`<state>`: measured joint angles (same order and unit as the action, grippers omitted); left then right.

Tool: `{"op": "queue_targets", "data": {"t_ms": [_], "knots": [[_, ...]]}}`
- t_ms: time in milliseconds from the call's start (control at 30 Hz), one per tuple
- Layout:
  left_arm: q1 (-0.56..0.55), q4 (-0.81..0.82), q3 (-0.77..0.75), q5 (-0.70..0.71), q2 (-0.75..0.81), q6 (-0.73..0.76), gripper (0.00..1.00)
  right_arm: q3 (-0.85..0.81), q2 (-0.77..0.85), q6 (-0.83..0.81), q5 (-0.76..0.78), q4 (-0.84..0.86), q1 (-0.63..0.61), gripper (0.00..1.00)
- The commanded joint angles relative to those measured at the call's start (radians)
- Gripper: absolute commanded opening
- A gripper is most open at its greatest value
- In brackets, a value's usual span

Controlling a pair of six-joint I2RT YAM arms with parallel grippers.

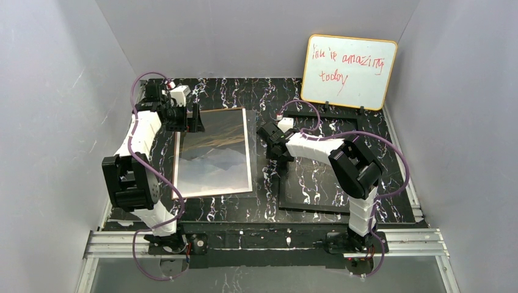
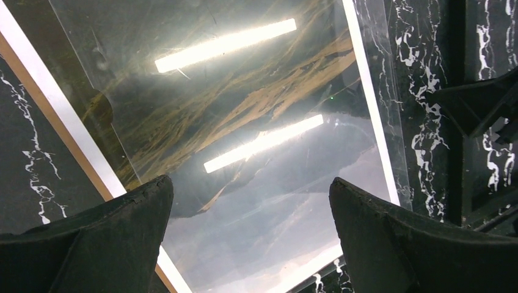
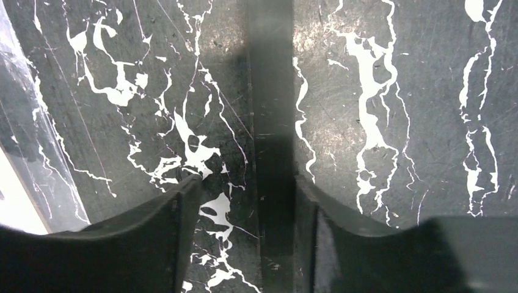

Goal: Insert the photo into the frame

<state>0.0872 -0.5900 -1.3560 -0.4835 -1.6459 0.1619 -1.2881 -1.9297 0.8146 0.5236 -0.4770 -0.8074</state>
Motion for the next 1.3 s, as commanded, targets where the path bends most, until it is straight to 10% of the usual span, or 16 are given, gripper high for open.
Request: {"op": "queue_targets", "data": {"t_ms": [0,233,500,1267], "knots": [[0.023,-0.033,0.001,-0.107,0.013,0.019,0.98,0.035,-0.014,0.021,-0.022,-0.003,0.002,0.56],[0.024,-0.043,-0.012,-0.063,0.000,-0.016,0.98,-0.010,0.006,0.030,-0.066,0.004,0.002,0.20],[0.025,-0.077,-0.040,-0.008,-0.024,-0.037,0.98,-0.108,0.065,0.049,-0.146,-0.005,-0.014,0.02],[0.024,-0.077,-0.015,0.048,0.039,-0.046,0.98,-0.642,0.180,0.213,-0.688,0.048,-0.011,0.01]]}}
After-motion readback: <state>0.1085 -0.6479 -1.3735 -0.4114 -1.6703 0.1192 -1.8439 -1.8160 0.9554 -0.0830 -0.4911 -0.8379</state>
